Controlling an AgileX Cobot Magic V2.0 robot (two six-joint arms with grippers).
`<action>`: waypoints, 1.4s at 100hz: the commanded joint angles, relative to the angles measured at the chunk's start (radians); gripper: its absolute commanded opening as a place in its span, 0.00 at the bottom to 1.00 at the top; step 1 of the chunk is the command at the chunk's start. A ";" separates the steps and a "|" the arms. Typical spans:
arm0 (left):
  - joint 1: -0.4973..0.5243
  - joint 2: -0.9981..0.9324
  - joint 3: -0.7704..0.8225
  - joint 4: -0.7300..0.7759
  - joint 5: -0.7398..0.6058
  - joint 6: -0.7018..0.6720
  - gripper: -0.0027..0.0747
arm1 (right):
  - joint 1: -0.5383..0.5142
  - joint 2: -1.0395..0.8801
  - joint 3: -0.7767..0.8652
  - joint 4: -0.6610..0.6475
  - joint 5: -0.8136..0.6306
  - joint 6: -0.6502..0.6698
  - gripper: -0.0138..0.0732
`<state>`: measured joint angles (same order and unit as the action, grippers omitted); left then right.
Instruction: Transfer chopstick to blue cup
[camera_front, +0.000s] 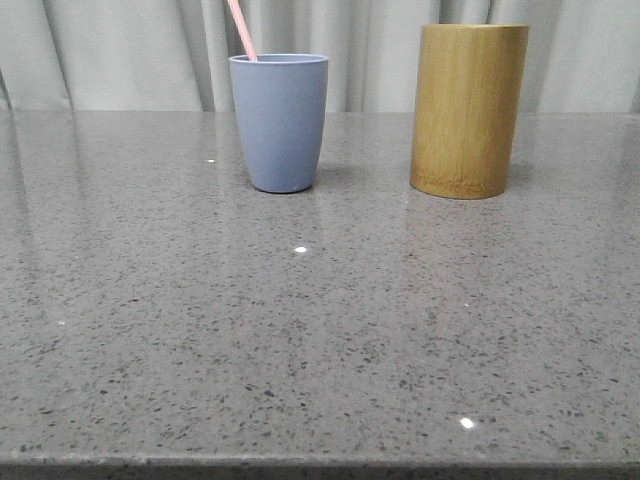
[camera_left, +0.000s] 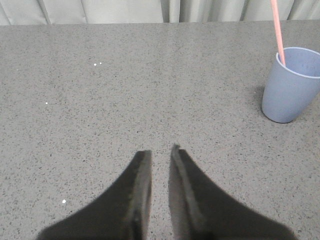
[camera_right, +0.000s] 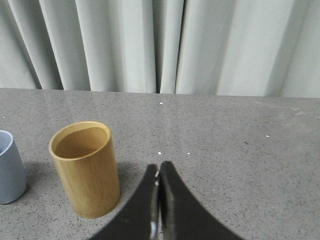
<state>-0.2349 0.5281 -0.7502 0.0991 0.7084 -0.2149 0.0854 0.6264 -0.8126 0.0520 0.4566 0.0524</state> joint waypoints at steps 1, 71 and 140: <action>0.004 -0.030 -0.004 0.013 -0.087 -0.011 0.01 | -0.007 -0.043 0.008 0.002 -0.074 0.000 0.04; 0.004 -0.267 0.140 0.086 -0.182 -0.011 0.01 | -0.007 -0.306 0.255 0.002 -0.088 0.000 0.04; 0.004 -0.267 0.140 0.084 -0.178 -0.011 0.01 | -0.007 -0.306 0.255 0.002 -0.083 0.000 0.04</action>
<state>-0.2349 0.2525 -0.5851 0.1731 0.6138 -0.2170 0.0836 0.3148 -0.5329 0.0520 0.4550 0.0524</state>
